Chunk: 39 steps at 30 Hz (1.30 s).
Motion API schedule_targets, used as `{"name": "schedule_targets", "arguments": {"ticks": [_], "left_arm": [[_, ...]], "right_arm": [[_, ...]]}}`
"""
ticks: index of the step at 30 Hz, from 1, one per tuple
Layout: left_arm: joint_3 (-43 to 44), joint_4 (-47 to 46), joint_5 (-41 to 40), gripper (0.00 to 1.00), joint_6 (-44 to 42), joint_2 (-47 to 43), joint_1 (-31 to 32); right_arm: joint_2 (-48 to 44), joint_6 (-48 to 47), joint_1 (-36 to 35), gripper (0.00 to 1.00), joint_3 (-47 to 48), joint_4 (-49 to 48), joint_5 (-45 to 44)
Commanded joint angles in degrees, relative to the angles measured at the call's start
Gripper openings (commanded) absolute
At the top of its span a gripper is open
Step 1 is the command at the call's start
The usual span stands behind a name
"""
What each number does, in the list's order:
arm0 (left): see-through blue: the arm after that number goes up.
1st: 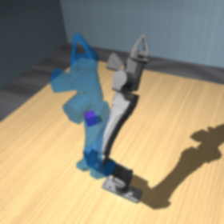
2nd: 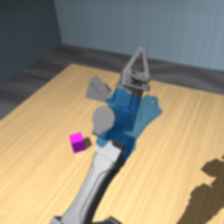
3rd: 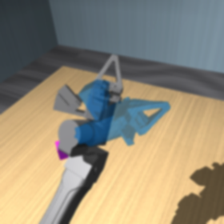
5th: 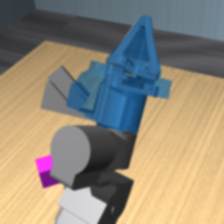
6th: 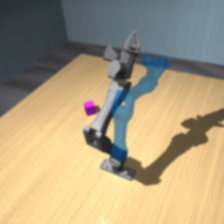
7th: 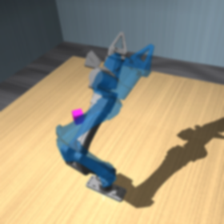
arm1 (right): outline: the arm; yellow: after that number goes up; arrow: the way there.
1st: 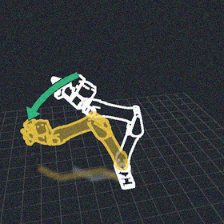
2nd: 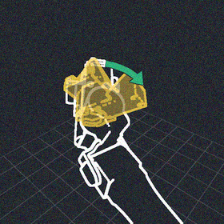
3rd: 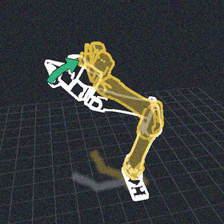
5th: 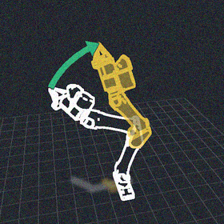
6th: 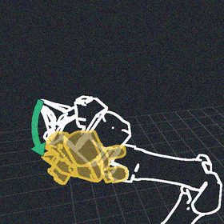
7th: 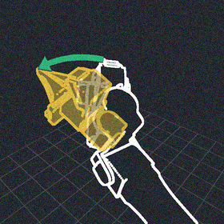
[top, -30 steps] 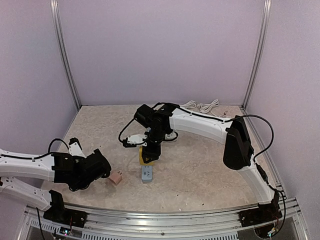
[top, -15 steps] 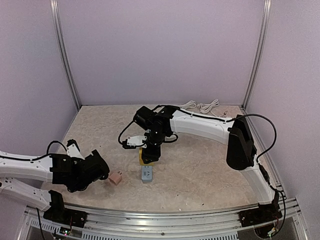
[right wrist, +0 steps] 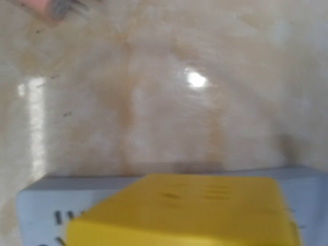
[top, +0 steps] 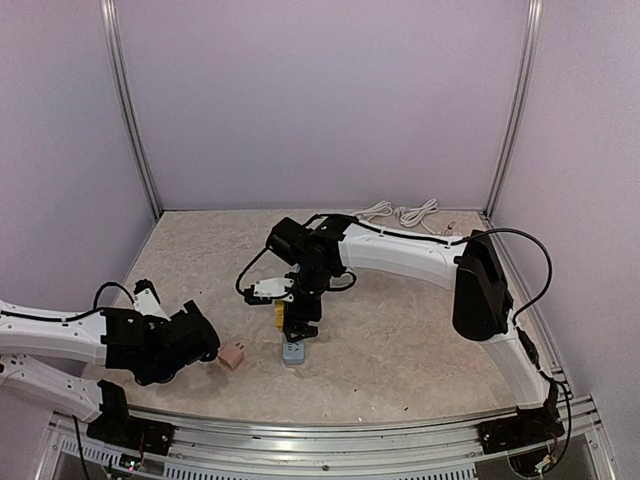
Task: Insert the plug
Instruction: Insert the plug into the socket.
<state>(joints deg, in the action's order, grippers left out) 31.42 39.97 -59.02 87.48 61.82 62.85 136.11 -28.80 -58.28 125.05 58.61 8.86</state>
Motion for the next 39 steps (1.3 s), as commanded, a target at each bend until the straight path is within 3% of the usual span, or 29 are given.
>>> {"name": "schedule_targets", "arguments": {"ticks": [1, 15, 30, 39], "left_arm": [[0.1, 1.9, -1.1, 0.99, 1.2, 0.6, 0.6], [0.2, 4.4, -1.0, 0.99, 4.8, 1.8, 1.4], [0.3, 6.1, -1.3, 0.99, 7.3, 2.6, 2.2], [0.4, 9.2, -1.3, 0.99, 10.7, 2.7, 2.8]], "right_arm": [[-0.6, 0.0, -0.5, 1.0, 0.0, 3.2, 4.9], [-7.3, 0.1, 1.9, 0.99, -5.9, -3.5, 3.5], [-17.2, -5.0, 1.8, 0.94, -29.0, -31.9, 2.8], [-16.9, -7.0, 2.2, 0.84, -29.7, -34.5, 4.6]]}}
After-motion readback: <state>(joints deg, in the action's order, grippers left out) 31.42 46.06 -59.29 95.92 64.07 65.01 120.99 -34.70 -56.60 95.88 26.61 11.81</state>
